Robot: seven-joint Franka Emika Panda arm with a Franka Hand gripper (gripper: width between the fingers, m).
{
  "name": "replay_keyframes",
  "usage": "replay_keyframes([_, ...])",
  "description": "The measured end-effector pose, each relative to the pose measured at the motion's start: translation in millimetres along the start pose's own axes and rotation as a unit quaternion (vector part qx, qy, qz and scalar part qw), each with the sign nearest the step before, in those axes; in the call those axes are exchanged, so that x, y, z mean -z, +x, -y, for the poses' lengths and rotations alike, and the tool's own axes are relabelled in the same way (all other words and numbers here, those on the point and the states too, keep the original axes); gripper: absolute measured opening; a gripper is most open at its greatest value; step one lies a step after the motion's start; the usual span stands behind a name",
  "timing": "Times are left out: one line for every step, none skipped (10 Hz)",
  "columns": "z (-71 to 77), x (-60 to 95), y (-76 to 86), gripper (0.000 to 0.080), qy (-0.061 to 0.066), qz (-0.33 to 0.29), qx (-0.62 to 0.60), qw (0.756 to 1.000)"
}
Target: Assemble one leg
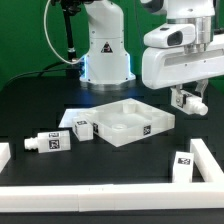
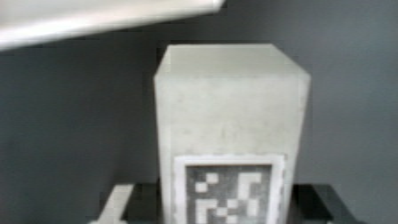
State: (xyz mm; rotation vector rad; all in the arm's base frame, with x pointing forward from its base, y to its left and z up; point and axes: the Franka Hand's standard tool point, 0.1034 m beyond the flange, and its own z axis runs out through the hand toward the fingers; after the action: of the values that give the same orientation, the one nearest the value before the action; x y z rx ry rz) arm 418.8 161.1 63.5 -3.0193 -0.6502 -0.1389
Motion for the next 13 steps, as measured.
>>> replay_keyframes([5.7,-8.2,-8.9,0.0284,0.002,0.005,0.002,1.0])
replay_keyframes([3.8,-6.5,-5.8,0.0284,0.001,0.003,0.001,1.0])
replay_keyframes([3.4,-5.8,-4.8,0.0284,0.001,0.002,0.0,1.0])
replay_keyframes([3.7,-6.5,-5.3,0.0284,0.001,0.003,0.001,1.0])
replay_keyframes([4.7,-6.6,-6.9,0.0284,0.002,0.002,0.0,1.0])
replay_keyframes([9.5,-7.9,-19.7,0.0284,0.002,0.007,0.002,1.0])
replay_keyframes([17.1,-11.5,-35.1,0.0284,0.004,0.012,0.008,1.0])
replay_keyframes([27.9,-19.1,-45.6,0.0284,0.007,0.001,0.016,1.0])
replay_keyframes([36.2,-30.7,-53.9,0.0284,0.011,-0.003,0.017,1.0])
replay_keyframes([38.7,-40.7,-59.2,0.0284,0.014,0.001,0.014,1.0])
replay_keyframes([39.8,-45.7,-61.5,0.0284,0.016,0.0,0.013,1.0])
replay_keyframes([39.8,-45.8,-61.1,0.0284,0.016,-0.003,0.013,1.0])
replay_keyframes([39.1,-45.2,-60.4,0.0284,0.015,-0.001,0.015,1.0])
